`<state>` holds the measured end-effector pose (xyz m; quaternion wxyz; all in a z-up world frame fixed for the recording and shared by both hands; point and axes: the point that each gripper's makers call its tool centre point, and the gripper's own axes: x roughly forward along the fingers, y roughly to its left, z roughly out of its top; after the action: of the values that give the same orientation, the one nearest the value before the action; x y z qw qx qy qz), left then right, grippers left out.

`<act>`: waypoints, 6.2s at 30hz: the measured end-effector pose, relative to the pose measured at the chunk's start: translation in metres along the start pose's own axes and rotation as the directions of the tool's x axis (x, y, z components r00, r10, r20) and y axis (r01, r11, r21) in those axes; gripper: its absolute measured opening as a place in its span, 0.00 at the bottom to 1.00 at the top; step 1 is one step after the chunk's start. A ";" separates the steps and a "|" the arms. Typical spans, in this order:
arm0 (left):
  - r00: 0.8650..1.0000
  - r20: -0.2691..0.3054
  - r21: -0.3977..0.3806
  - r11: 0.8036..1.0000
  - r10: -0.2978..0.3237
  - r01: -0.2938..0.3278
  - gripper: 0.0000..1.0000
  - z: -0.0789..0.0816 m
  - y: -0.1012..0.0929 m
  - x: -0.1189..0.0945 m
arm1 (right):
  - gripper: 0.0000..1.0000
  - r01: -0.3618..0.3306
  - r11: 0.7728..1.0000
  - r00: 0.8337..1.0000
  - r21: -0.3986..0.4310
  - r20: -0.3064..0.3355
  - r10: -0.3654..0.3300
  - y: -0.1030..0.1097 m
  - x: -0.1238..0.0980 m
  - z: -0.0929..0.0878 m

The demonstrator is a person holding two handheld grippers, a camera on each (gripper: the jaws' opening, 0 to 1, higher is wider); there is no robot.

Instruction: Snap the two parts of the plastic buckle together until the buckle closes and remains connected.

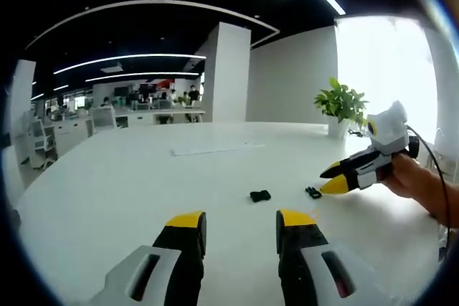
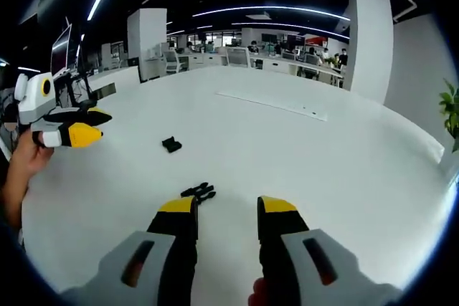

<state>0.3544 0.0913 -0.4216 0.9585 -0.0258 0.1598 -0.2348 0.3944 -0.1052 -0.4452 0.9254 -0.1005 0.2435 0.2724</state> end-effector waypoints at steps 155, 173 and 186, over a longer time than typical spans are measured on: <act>0.979 -0.110 0.160 0.969 -0.173 0.189 0.39 0.004 -0.017 0.021 | 0.13 -0.105 0.993 0.993 -0.056 0.043 0.107 0.005 0.012 -0.002; 0.954 -0.159 0.217 0.933 -0.255 0.286 0.38 0.007 -0.019 0.039 | 0.13 -0.107 0.992 0.993 -0.059 0.046 0.110 0.004 0.013 -0.002; 0.922 -0.204 0.286 0.880 -0.330 0.378 0.37 0.009 -0.022 0.052 | 0.13 -0.112 0.992 0.992 -0.060 0.047 0.115 0.007 0.012 -0.003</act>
<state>0.3908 0.0473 -0.4260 0.8758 0.1188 0.1834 -0.4304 0.3979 -0.0951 -0.4540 0.9111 -0.1059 0.2175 0.3338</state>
